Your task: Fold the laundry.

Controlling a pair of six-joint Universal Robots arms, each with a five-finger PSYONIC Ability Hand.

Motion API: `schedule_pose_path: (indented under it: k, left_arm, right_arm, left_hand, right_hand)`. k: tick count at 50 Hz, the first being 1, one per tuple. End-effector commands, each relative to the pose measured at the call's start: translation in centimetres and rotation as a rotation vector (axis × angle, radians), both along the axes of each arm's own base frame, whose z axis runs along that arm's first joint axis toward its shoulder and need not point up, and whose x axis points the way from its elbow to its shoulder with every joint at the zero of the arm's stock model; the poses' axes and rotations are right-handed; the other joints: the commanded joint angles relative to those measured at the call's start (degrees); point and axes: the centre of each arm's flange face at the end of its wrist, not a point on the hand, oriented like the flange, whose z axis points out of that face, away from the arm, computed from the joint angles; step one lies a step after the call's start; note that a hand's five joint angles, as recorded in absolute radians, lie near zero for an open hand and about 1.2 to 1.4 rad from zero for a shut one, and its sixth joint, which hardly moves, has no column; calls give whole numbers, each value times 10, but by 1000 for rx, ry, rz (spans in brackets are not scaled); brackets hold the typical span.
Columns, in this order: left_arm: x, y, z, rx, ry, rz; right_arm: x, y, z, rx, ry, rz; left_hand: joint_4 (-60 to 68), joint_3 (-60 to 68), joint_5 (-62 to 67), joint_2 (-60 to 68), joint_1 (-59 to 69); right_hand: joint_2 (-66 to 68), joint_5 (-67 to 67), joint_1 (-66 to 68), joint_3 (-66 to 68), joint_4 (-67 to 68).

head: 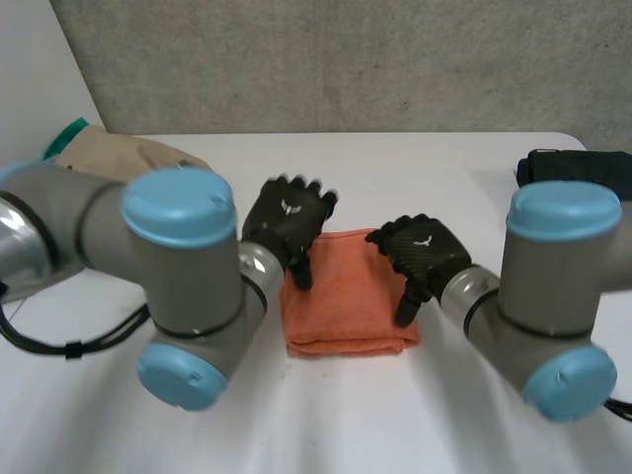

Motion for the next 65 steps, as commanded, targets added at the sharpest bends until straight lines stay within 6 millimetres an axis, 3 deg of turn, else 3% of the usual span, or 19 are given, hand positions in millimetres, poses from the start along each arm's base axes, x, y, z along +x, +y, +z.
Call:
schedule_pose_path:
  k: [1, 6, 10, 21, 27, 35, 38, 40, 46, 53, 57, 58, 61, 62, 64, 65]
  left_arm:
    - [-10, 3, 44, -35, 119, -227]
    - [-10, 7, 51, 60, 162, -334]
    - [-8, 9, 51, 108, 159, -360]
    - [-7, 11, 47, 126, 155, -362]
    - [-7, 10, 47, 126, 155, -361]
    - [-6, 9, 47, 128, 156, -357]
    - [-6, 9, 47, 128, 156, -356]
    - [-5, 8, 46, 130, 156, -352]
    - [-1, 1, 48, 123, 160, -336]
    - [4, -3, 68, 61, 191, -324]
    - [4, -4, 77, 23, 210, -324]
    - [4, -4, 79, 15, 214, -323]
    - [6, -6, 87, -16, 227, -311]
    - [7, -6, 90, -25, 231, -307]
    - [7, -6, 90, -26, 233, -307]
    - [7, -6, 90, -26, 233, -307]
  right_arm:
    - [9, 46, -10, -74, -26, 86]
    - [16, 56, -34, -136, 21, 128]
    - [19, 52, -49, -170, 86, 122]
    - [31, 31, -63, -226, 87, 113]
    - [35, 25, -62, -260, 66, 106]
    - [44, 15, -65, -281, 45, 111]
    - [47, 10, -67, -287, 43, 109]
    - [51, 6, -68, -292, 37, 109]
    - [56, -15, -45, -362, -15, 77]
    - [35, -72, 8, -506, -104, 24]
    - [11, -110, 48, -651, -184, -22]
    - [-3, -128, 65, -709, -224, -65]
    - [-29, -155, 84, -778, -281, -130]
    - [-50, -175, 95, -815, -305, -177]
    - [-72, -194, 99, -839, -312, -216]
    - [-93, -211, 95, -842, -302, -248]
  left_hand:
    - [23, 26, 28, 25, 28]
    - [28, 31, 33, 30, 33]
    - [30, 33, 35, 32, 34]
    - [28, 31, 33, 30, 33]
    - [27, 29, 32, 29, 31]
    - [27, 29, 32, 29, 31]
    - [27, 29, 32, 29, 31]
    - [27, 29, 32, 29, 31]
    - [27, 29, 32, 29, 31]
    - [27, 29, 32, 29, 31]
    - [27, 29, 32, 29, 31]
    - [27, 29, 32, 29, 31]
    - [28, 31, 33, 30, 33]
    - [28, 31, 33, 30, 33]
    - [27, 29, 32, 29, 31]
    - [27, 29, 32, 29, 31]
  right_hand:
    - [-17, -28, -29, -20, -20]
    - [-17, -28, -29, -20, -20]
    - [-17, -28, -29, -20, -20]
    - [-15, -26, -27, -18, -17]
    - [74, 63, 62, 72, 72]
    - [271, 260, 259, 268, 269]
    - [462, 451, 450, 460, 460]
    - [681, 670, 669, 679, 679]
    - [683, 672, 671, 680, 680]
    - [683, 672, 671, 680, 680]
    - [683, 672, 671, 680, 680]
    - [683, 672, 671, 680, 680]
    - [683, 672, 671, 680, 680]
    - [683, 672, 671, 680, 680]
    - [683, 672, 671, 680, 680]
    - [683, 672, 671, 680, 680]
